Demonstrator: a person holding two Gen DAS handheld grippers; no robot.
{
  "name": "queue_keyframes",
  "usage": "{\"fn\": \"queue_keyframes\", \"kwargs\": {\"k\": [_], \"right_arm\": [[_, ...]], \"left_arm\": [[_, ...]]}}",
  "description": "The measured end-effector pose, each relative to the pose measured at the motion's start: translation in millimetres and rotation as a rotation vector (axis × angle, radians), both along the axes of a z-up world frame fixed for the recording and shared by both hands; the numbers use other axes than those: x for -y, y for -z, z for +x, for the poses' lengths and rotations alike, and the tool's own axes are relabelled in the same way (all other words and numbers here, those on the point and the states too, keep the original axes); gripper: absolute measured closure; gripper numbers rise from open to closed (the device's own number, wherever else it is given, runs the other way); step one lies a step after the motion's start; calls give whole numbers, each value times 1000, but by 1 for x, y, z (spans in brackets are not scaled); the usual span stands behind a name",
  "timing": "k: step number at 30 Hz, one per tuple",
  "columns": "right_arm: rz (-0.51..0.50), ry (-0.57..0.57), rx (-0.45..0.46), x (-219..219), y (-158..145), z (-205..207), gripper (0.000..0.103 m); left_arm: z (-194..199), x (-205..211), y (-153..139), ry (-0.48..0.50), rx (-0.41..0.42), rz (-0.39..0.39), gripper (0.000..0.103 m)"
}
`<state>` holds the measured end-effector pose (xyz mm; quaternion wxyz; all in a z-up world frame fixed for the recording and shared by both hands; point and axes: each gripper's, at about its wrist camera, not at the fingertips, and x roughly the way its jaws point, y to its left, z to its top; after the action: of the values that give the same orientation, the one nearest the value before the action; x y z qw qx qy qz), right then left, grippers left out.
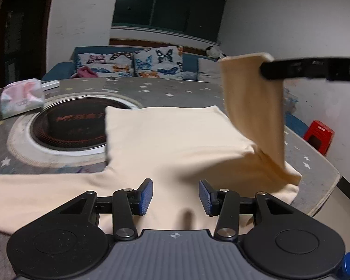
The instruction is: Fold clothes
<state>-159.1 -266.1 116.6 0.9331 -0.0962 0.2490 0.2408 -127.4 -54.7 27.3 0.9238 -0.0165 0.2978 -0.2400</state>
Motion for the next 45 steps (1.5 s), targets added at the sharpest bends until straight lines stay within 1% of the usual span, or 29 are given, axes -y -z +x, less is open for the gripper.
{"fn": "queue_keyframes", "kwargs": {"k": [2,4,5,7,10,15,19,20,23,24,25,27,30,33,37,39,40,43,45], "right_arm": [[4,-32,-19,-10,6,2,93],[0,-46,-19,-11,7,-3,87],[3,-50,-17,-9,7,-6,87],[1,-33,-17,-3,6,-9,87],[-22,18,-40,21,12,-14,87],[-97,114,-139,56,48,-15,87],[-82,176,-218,77,78,-18,87],[-72,186,-234,81,84,-19,87],[-74,201,-265,87,95,-22,87],[-77,205,-277,89,99,-23,87],[-77,208,-290,92,102,-23,87],[-78,209,-289,91,100,-22,87],[-64,206,-245,91,90,-18,87],[-50,217,-211,91,85,-4,85],[-15,252,-209,91,90,17,84],[-16,256,-191,88,94,22,84],[-19,255,-187,86,95,23,84],[-36,254,-207,83,107,30,84],[-61,262,-207,83,113,31,84]], "left_arm": [[-1,-6,1,-12,-2,-4,56],[-2,-11,1,-24,1,-5,56],[-2,-13,0,-30,3,-4,56],[-1,-17,-1,-41,8,-3,56],[-2,-22,-6,-53,20,-6,56],[-3,-15,-14,-25,47,-17,56],[-1,2,-13,21,50,-11,59],[-1,7,-12,35,51,-8,63],[2,19,-8,67,55,15,66],[3,21,-6,67,52,25,69],[5,22,-5,58,48,33,69],[9,22,-3,27,43,43,69],[13,19,-3,-23,47,53,68],[16,19,0,-22,37,63,67],[20,22,5,-11,22,78,68],[21,23,8,-11,16,84,83],[22,24,9,-10,16,89,94],[21,23,9,-35,40,118,100],[20,20,9,-56,61,142,100]]}}
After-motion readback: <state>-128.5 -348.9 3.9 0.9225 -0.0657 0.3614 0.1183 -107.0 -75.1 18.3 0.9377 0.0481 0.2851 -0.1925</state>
